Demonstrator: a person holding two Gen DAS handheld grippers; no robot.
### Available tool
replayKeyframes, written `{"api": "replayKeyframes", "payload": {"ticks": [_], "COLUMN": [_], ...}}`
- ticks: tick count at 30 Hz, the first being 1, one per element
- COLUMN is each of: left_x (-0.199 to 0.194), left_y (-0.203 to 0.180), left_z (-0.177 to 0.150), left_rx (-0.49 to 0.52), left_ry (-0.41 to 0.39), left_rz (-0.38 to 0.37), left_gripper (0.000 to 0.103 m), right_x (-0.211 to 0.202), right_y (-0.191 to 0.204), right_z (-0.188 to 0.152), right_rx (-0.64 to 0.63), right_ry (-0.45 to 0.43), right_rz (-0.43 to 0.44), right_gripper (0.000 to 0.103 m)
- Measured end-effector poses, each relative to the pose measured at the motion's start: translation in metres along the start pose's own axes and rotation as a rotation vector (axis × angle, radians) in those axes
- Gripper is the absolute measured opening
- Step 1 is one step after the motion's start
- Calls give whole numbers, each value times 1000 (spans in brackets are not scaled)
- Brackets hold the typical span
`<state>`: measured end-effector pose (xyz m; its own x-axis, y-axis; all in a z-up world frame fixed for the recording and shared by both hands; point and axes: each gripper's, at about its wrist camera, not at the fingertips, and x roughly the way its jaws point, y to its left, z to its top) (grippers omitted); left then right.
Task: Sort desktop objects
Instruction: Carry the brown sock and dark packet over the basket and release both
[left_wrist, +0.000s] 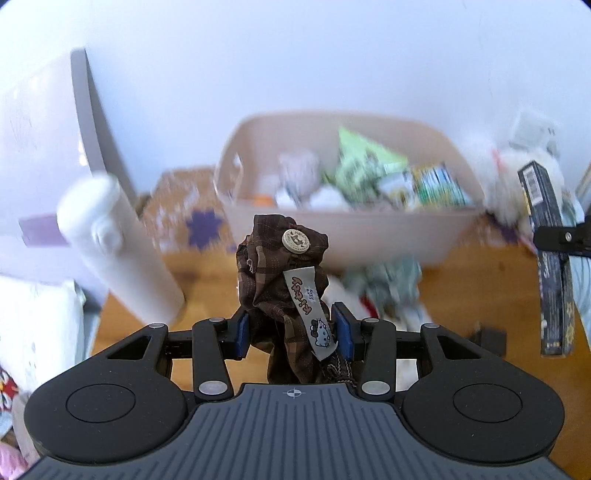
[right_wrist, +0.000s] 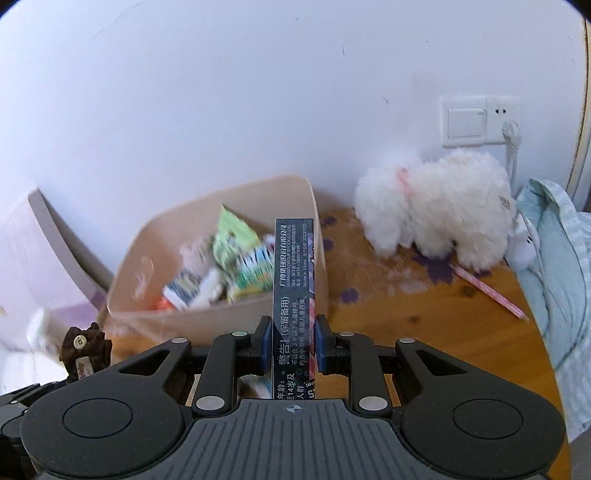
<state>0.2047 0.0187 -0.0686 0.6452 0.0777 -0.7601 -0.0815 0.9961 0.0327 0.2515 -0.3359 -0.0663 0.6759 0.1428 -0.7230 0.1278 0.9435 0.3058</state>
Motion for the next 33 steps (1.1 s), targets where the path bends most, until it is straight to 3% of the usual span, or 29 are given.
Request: {"api": "replayKeyframes", "payload": {"ticks": [8, 14, 23, 33], "left_x": [7, 22, 60, 113], "left_y": [0, -4, -18, -14], "left_z": [52, 89, 120, 123], "left_rx": [37, 76, 175, 149], "left_ry": [-108, -159, -213, -100], "left_rz": [52, 68, 142, 100], "left_gripper": [45, 45, 45, 46], "right_x": [10, 27, 68, 126], "right_y": [27, 43, 74, 94], "right_z": [39, 63, 87, 82], "right_rx": [-113, -122, -160, -78], "right_ry": [-62, -76, -91, -2], "right_rz": [-20, -8, 4, 45], "right_gripper": [21, 21, 21, 21]}}
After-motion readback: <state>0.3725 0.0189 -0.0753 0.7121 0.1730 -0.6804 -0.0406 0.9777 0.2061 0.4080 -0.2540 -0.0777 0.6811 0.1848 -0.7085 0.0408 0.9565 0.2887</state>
